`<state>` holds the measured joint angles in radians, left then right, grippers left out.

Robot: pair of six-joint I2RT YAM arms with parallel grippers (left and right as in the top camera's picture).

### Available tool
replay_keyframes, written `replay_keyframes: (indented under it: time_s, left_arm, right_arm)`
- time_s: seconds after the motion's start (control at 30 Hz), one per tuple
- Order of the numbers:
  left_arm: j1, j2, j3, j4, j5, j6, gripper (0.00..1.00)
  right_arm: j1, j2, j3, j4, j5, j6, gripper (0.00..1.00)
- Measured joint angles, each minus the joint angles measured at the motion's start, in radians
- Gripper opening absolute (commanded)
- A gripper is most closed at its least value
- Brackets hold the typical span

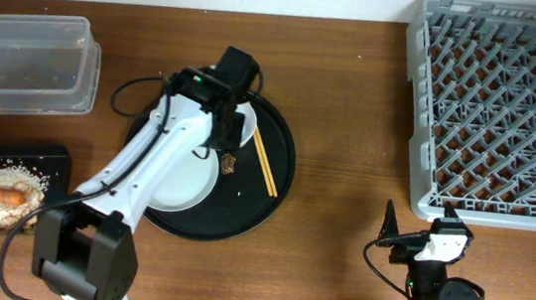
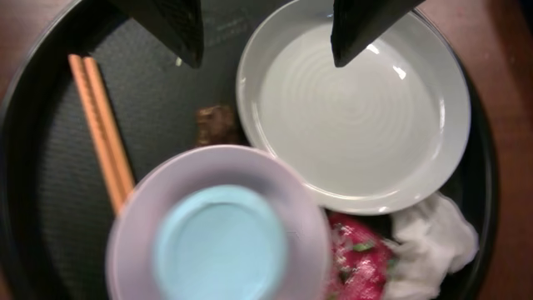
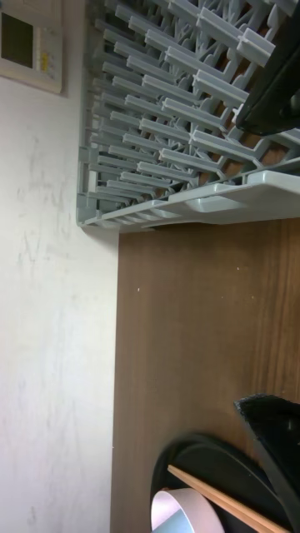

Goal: Sort waste into correct bins and load items into the dishwasher rack
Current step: 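Move the left gripper back over the tray toward the red wrapper, then lower the left gripper and grasp the red snack wrapper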

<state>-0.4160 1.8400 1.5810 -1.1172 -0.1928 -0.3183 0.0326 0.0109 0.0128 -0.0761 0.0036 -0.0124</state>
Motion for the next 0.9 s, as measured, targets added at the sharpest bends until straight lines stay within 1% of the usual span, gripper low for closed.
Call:
replay_keyframes:
  time_s: [0.1, 0.17, 0.2, 0.3, 0.37, 0.4, 0.43, 0.53, 0.57, 0.6, 0.63, 0.67, 0.7, 0.73, 0.8, 0.87, 0.9]
  left_arm:
    - [0.043, 0.0, 0.0, -0.026, -0.003, -0.042, 0.5]
    - [0.078, 0.0, 0.0, -0.024, -0.003, -0.072, 0.55]
    - [0.106, 0.0, 0.0, -0.014, -0.002, -0.093, 0.55]
    - [0.177, 0.0, 0.0, 0.014, 0.008, -0.117, 0.67]
    - [0.214, 0.0, 0.0, 0.05, 0.014, -0.123, 0.67]
    - [0.225, 0.0, 0.0, 0.088, 0.017, -0.124, 0.69]
    - [0.235, 0.0, 0.0, 0.124, 0.021, -0.12, 0.86]
    - [0.257, 0.0, 0.0, 0.251, 0.064, -0.081, 0.87]
    - [0.263, 0.0, 0.0, 0.253, 0.081, -0.068, 0.86]
    - [0.278, 0.003, 0.003, 0.252, 0.133, -0.032, 0.87]
    - [0.299, 0.009, 0.014, 0.248, 0.179, 0.01, 0.93]
    - [0.315, 0.019, 0.031, 0.245, 0.209, 0.047, 0.95]
    - [0.329, 0.03, 0.045, 0.253, 0.24, 0.09, 0.93]
    - [0.347, 0.049, 0.06, 0.274, 0.274, 0.163, 0.91]
    - [0.356, 0.073, 0.061, 0.315, 0.271, 0.224, 0.9]
    - [0.356, 0.122, 0.065, 0.352, 0.264, 0.265, 0.74]
    - [0.355, 0.146, 0.065, 0.358, 0.264, 0.275, 0.7]
  right_arm:
    - [0.0, 0.0, 0.0, 0.0, 0.0, 0.0, 0.98]
    - [0.0, 0.0, 0.0, 0.0, 0.0, 0.0, 0.98]
    - [0.0, 0.0, 0.0, 0.0, 0.0, 0.0, 0.98]
    - [0.0, 0.0, 0.0, 0.0, 0.0, 0.0, 0.98]
    - [0.0, 0.0, 0.0, 0.0, 0.0, 0.0, 0.98]
    - [0.0, 0.0, 0.0, 0.0, 0.0, 0.0, 0.98]
    - [0.0, 0.0, 0.0, 0.0, 0.0, 0.0, 0.98]
    - [0.0, 0.0, 0.0, 0.0, 0.0, 0.0, 0.98]
    - [0.0, 0.0, 0.0, 0.0, 0.0, 0.0, 0.98]
    - [0.0, 0.0, 0.0, 0.0, 0.0, 0.0, 0.98]
    - [0.0, 0.0, 0.0, 0.0, 0.0, 0.0, 0.98]
    - [0.0, 0.0, 0.0, 0.0, 0.0, 0.0, 0.98]
    - [0.0, 0.0, 0.0, 0.0, 0.0, 0.0, 0.98]
    - [0.0, 0.0, 0.0, 0.0, 0.0, 0.0, 0.98]
    - [0.0, 0.0, 0.0, 0.0, 0.0, 0.0, 0.98]
    - [0.0, 0.0, 0.0, 0.0, 0.0, 0.0, 0.98]
    - [0.0, 0.0, 0.0, 0.0, 0.0, 0.0, 0.98]
